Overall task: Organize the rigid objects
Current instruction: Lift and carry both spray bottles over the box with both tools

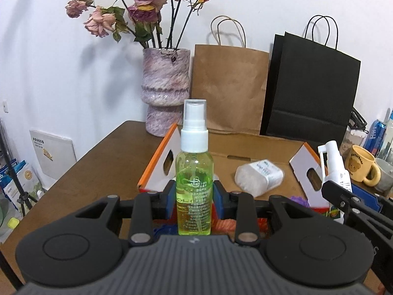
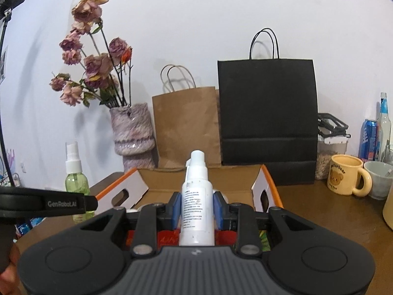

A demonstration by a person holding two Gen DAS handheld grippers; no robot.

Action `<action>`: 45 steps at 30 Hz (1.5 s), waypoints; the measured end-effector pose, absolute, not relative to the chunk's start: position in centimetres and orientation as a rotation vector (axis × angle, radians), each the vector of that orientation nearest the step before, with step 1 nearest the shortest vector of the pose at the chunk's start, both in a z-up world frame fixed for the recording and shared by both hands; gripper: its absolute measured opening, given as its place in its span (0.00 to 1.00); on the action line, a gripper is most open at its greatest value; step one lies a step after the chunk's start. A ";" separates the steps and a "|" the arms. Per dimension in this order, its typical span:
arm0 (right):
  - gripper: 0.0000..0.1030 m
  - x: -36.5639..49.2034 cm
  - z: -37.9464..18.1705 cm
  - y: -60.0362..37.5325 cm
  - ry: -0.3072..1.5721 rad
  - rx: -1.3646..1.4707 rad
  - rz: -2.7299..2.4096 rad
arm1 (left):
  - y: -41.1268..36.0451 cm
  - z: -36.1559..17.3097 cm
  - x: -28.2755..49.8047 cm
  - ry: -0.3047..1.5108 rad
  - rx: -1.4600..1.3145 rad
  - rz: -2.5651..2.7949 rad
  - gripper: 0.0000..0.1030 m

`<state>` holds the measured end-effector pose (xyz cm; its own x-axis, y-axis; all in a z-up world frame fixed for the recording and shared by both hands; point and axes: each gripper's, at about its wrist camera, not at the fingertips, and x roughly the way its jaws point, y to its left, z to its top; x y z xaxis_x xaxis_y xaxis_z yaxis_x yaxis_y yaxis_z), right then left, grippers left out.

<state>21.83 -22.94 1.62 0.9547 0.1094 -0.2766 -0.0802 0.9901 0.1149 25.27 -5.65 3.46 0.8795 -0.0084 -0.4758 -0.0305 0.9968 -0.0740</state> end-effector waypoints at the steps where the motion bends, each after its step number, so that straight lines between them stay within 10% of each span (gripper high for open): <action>1: 0.26 22.1 1.7 -23.0 0.280 0.102 0.095 | -5.8 3.5 25.6 0.493 -0.081 0.011 0.32; 45: 0.26 35.1 0.4 -25.2 0.303 0.084 0.067 | -7.8 2.0 40.1 0.498 -0.054 0.016 0.32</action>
